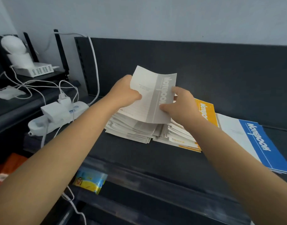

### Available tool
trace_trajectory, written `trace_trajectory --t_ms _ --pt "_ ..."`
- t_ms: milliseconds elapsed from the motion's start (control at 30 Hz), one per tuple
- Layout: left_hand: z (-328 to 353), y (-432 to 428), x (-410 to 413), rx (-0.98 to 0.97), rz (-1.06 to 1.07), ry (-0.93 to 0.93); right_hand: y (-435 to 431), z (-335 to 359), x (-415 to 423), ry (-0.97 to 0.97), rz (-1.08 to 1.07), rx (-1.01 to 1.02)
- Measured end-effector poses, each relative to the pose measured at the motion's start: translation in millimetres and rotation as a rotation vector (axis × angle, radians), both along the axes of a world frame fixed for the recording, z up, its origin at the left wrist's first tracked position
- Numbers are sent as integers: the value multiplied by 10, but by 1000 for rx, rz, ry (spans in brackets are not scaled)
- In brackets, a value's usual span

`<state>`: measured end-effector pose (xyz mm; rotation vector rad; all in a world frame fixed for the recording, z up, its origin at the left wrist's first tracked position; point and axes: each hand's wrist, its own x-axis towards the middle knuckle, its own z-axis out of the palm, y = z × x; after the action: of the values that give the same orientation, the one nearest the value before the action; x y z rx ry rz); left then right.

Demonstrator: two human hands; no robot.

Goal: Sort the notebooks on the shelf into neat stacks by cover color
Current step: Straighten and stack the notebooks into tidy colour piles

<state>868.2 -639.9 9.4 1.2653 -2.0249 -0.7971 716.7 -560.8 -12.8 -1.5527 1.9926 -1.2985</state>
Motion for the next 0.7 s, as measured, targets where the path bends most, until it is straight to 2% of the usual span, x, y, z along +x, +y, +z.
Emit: trace_trajectory --t_ms 267,367,467,567,633,700 --pt "-185 -531 121 -4 -146 -164 -436 -91 234 287 -137 184" --pt "-353 -738 120 20 -158 -310 -491 -142 241 424 -246 280" --pt "-431 -839 89 -20 -166 -446 -474 -158 170 402 -301 300" --pt "-382 -848 -13 -183 -191 -470 -440 -112 59 368 -306 308" --pt "-321 -818 -124 -263 -218 -409 -428 -70 -36 359 -314 334" --pt "-272 -737 -277 -249 -272 -300 -426 -54 -162 300 -323 350"
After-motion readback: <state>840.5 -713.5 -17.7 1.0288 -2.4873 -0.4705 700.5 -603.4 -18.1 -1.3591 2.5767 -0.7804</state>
